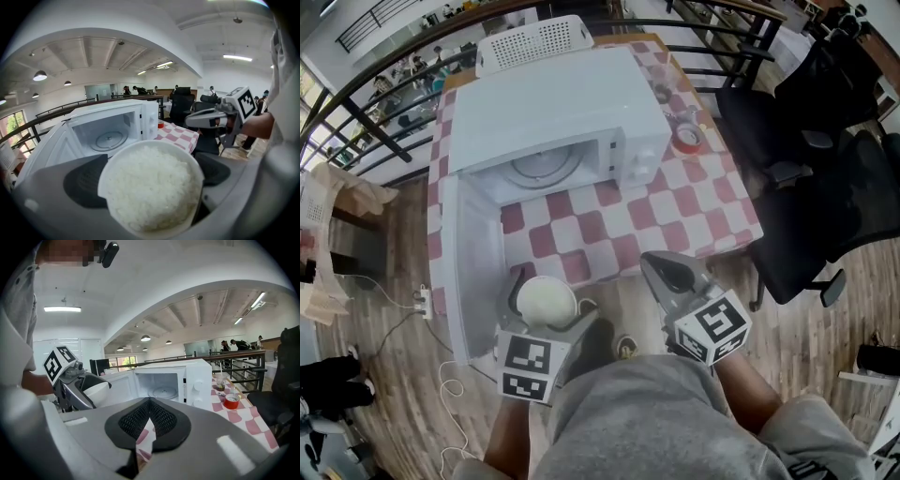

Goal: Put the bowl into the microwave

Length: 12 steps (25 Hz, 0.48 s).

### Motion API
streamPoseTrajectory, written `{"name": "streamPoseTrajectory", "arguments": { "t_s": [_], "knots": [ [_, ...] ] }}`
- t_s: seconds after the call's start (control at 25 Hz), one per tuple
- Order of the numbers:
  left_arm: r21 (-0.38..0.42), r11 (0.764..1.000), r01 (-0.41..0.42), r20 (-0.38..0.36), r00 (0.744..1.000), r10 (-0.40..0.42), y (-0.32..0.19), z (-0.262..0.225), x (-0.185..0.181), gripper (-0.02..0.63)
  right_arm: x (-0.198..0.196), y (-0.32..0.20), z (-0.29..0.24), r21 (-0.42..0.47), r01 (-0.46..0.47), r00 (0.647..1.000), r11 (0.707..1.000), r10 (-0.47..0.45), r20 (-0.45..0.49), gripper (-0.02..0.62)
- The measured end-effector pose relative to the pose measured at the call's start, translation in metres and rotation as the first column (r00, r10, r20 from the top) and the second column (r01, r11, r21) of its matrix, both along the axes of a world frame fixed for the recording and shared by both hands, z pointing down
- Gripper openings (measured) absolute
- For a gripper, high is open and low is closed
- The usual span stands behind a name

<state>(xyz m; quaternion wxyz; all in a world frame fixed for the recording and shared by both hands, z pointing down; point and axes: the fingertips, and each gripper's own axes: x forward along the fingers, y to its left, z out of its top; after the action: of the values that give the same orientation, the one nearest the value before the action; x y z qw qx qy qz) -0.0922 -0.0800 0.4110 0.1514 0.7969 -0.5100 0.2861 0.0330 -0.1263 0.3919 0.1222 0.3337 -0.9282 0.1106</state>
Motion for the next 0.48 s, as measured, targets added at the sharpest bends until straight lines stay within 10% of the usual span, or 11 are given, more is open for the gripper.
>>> {"name": "streamPoseTrajectory", "arguments": {
  "t_s": [0.48],
  "knots": [
    [-0.014,0.999,-0.035,-0.012,0.999,0.034,-0.057,0.004,-0.015,0.581,-0.025,-0.049,0.005,-0.022,-0.009,1.000,1.000,0.008,-0.018,-0.002]
  ]
}}
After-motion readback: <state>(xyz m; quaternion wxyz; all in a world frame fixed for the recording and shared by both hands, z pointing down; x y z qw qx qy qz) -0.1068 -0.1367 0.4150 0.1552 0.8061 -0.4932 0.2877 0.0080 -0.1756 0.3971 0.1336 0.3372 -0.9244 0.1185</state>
